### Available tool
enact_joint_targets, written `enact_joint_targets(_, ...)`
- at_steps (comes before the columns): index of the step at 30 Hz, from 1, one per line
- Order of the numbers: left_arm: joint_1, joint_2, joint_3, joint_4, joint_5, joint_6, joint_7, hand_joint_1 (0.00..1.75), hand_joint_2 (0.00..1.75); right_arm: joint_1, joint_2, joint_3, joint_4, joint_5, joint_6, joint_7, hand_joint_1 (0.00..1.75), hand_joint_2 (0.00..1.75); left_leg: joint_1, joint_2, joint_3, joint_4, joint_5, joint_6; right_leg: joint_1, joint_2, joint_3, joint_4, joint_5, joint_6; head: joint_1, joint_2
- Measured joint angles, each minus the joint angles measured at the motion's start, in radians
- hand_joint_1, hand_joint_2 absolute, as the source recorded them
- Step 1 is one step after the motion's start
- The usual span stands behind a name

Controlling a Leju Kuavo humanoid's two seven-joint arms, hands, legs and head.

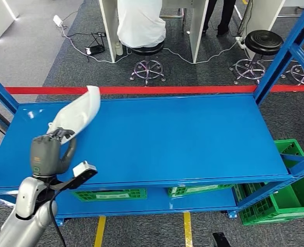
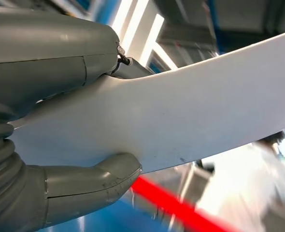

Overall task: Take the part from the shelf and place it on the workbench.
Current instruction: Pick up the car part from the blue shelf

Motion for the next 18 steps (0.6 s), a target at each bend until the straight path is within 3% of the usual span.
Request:
enact_joint_targets(6,-0.009,0.001,0.109,-0.081,0.035,-0.011,-0.006,1.75,1.75,0.006,0.001,0.000,0.000,-0.009,-0.003,-0.002,0.00,0.00,-0.002,0.001,-0.003,-0.002,0.007,0.015,-0.004,0.000,0.000,-0.006,0.007,0.014,0.000,0.000)
enact_joint_targets(8,-0.006,0.000,0.131,-0.102,0.034,-0.002,-0.021,1.75,1.75,0.010,0.002,0.000,0.000,-0.011,-0.006,-0.003,0.00,0.00,0.005,0.004,-0.002,-0.013,0.020,0.023,-0.001,-0.001,-0.011,0.015,-0.015,0.022,0.002,0.000)
enact_joint_targets(11,0.006,-0.007,0.150,-0.131,0.034,0.016,-0.045,1.75,1.75,0.014,0.002,0.000,0.000,-0.015,-0.009,-0.005,0.00,0.00,0.011,0.009,-0.003,-0.019,0.026,0.028,-0.003,-0.005,-0.076,0.180,-0.112,0.030,0.005,0.000)
enact_joint_targets(12,0.012,-0.011,0.152,-0.137,0.035,0.018,-0.050,1.75,1.75,0.016,0.002,0.000,0.000,-0.017,-0.010,-0.007,0.00,0.00,0.011,0.010,-0.004,-0.018,0.027,0.027,-0.005,-0.006,-0.097,0.235,-0.133,0.032,0.005,0.000)
enact_joint_targets(13,0.017,-0.016,0.152,-0.143,0.035,0.020,-0.053,1.75,1.75,0.018,0.002,0.000,0.000,-0.018,-0.010,-0.010,0.00,0.00,0.012,0.011,-0.004,-0.018,0.027,0.027,-0.006,-0.006,-0.105,0.263,-0.136,0.035,0.005,0.000)
enact_joint_targets(14,0.021,-0.020,0.153,-0.149,0.035,0.021,-0.055,1.75,1.75,0.020,0.002,-0.001,0.000,-0.021,-0.010,-0.013,0.00,0.00,0.014,0.011,-0.004,-0.017,0.027,0.025,-0.007,-0.007,-0.095,0.251,-0.120,0.037,0.005,0.000)
enact_joint_targets(16,0.026,-0.028,0.153,-0.162,0.035,0.022,-0.057,1.75,1.75,0.022,0.002,-0.001,0.000,-0.023,-0.010,-0.019,0.00,0.00,0.018,0.011,-0.005,-0.013,0.025,0.016,-0.011,-0.008,-0.030,0.133,-0.059,0.041,0.005,0.000)
enact_joint_targets(18,0.029,-0.032,0.154,-0.174,0.034,0.023,-0.059,1.75,1.75,0.022,0.003,-0.002,0.000,-0.024,-0.010,-0.022,0.00,0.00,0.018,0.010,-0.010,-0.006,0.024,0.002,-0.010,-0.005,0.028,0.029,-0.029,0.037,0.007,0.000)
